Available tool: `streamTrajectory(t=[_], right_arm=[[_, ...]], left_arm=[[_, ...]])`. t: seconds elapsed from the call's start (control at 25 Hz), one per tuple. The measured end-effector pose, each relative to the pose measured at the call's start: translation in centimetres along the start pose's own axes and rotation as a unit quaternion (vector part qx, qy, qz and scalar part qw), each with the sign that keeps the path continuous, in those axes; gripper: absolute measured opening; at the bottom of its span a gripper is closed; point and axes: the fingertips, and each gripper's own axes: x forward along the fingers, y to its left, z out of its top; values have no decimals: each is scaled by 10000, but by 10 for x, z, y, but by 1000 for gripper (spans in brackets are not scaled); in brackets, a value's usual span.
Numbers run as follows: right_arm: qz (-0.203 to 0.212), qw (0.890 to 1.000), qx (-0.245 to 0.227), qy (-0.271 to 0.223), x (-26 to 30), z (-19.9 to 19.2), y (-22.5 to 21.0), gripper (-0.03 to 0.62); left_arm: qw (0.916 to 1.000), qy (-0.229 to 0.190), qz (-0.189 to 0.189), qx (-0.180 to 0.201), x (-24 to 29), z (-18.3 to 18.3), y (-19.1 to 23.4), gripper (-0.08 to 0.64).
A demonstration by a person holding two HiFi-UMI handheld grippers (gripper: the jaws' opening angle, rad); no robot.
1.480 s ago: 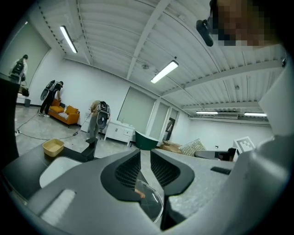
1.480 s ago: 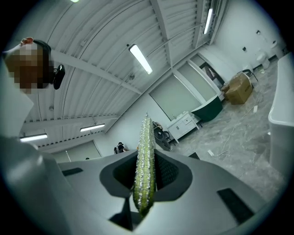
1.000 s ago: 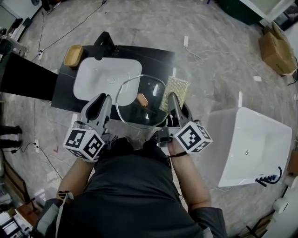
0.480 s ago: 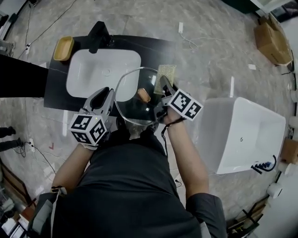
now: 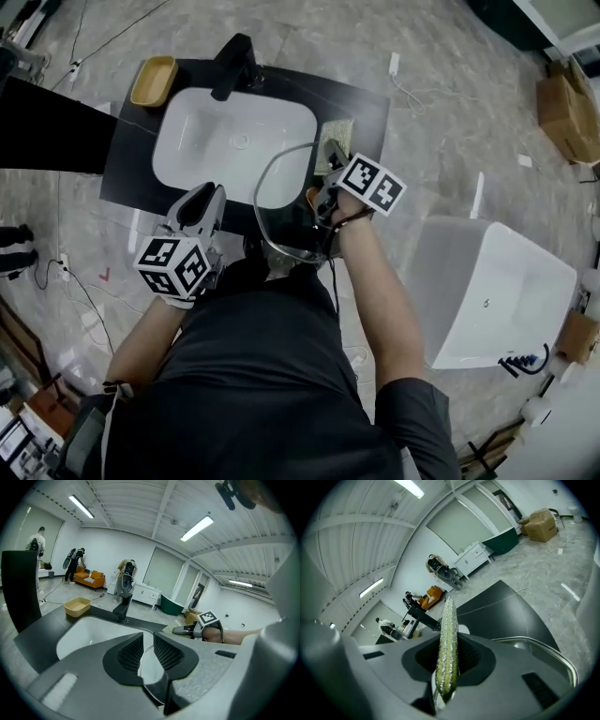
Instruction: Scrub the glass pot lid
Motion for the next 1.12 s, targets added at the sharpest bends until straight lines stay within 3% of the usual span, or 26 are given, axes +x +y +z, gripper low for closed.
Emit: streamTrajectory(t=[0.16, 0.32, 0.68, 1.12], right_arm=[[197, 9972, -132, 704, 27, -20, 10, 54], [154, 9946, -195, 1009, 36, -34, 7, 54], [-45, 9938, -112, 1106, 25, -39, -16, 54], [-386, 9965, 204, 709, -18, -26, -78, 54]], left_arm=[[9999, -19, 158, -65, -6, 1, 11, 71], [9996, 17, 231, -165, -7, -4, 13, 71], [9998, 100, 76, -169, 2, -8, -4, 71], [9992, 282, -282, -50, 26, -14, -34, 71]])
